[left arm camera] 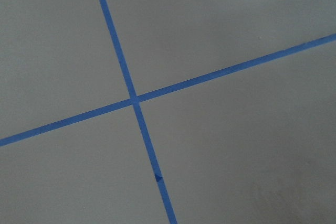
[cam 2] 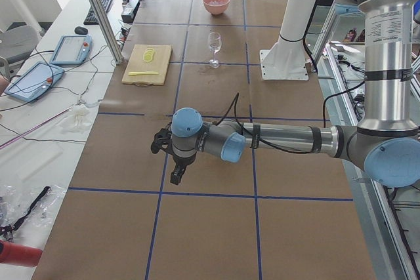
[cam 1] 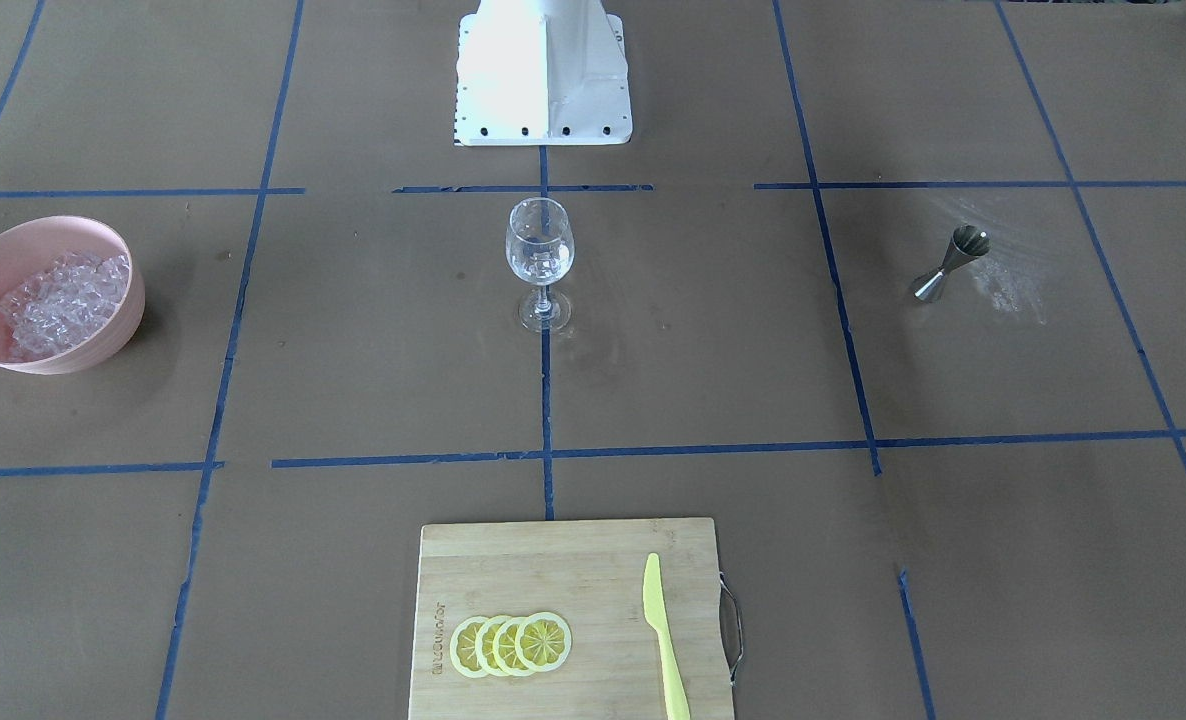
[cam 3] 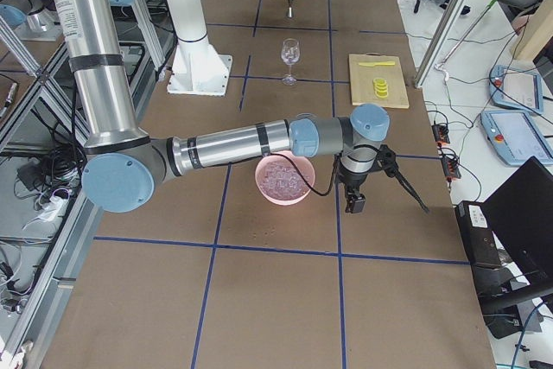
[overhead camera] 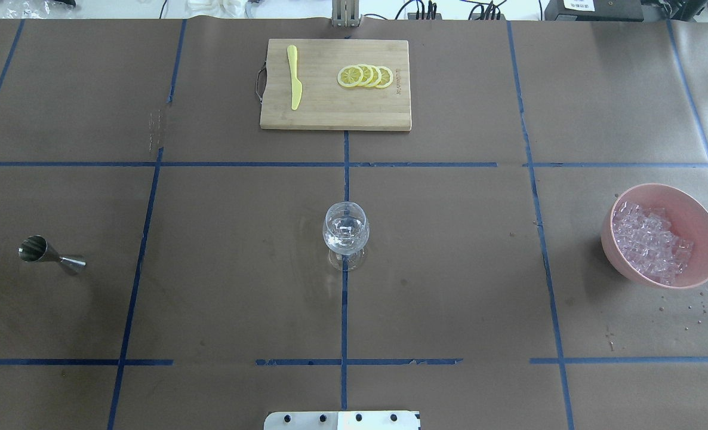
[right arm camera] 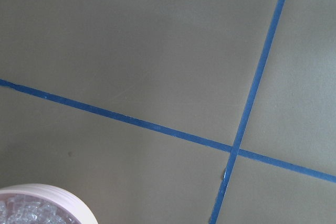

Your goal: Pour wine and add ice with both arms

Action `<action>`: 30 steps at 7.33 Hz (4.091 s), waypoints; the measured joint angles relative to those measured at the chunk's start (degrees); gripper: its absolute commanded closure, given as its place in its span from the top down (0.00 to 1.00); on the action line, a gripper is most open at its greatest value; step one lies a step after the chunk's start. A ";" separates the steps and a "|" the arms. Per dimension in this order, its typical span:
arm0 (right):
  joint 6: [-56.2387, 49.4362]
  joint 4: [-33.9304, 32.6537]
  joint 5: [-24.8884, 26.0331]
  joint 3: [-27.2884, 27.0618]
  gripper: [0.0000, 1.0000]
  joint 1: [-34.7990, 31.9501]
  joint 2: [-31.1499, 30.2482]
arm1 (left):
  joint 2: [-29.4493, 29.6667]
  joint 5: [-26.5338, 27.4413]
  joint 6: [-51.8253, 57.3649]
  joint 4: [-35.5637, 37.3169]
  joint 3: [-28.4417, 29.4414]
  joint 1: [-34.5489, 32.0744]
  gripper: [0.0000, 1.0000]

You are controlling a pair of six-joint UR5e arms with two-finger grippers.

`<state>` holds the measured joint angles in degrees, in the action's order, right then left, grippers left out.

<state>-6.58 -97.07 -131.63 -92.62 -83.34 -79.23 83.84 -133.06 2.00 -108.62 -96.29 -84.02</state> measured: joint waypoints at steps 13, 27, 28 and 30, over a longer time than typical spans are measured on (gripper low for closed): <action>-0.25 -2.97 -3.88 -3.97 1.00 -3.04 -5.14 | 3.36 -1.73 0.65 17.36 -1.02 -0.41 1.00; 0.27 -2.42 -4.31 -4.20 1.00 -2.88 -7.02 | 4.83 -4.84 0.64 16.51 -1.22 -0.03 1.00; 0.33 -2.42 -4.35 -4.40 1.00 -2.88 -7.05 | 4.84 -4.84 0.64 16.46 -1.17 -0.02 1.00; 0.41 -2.42 -4.48 -4.52 1.00 -2.88 -7.07 | 4.84 -4.84 0.66 16.40 -1.11 0.00 1.00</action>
<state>-6.17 -99.49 -136.12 -97.14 -86.22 -86.30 88.68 -137.90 2.66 -92.21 -97.40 -84.03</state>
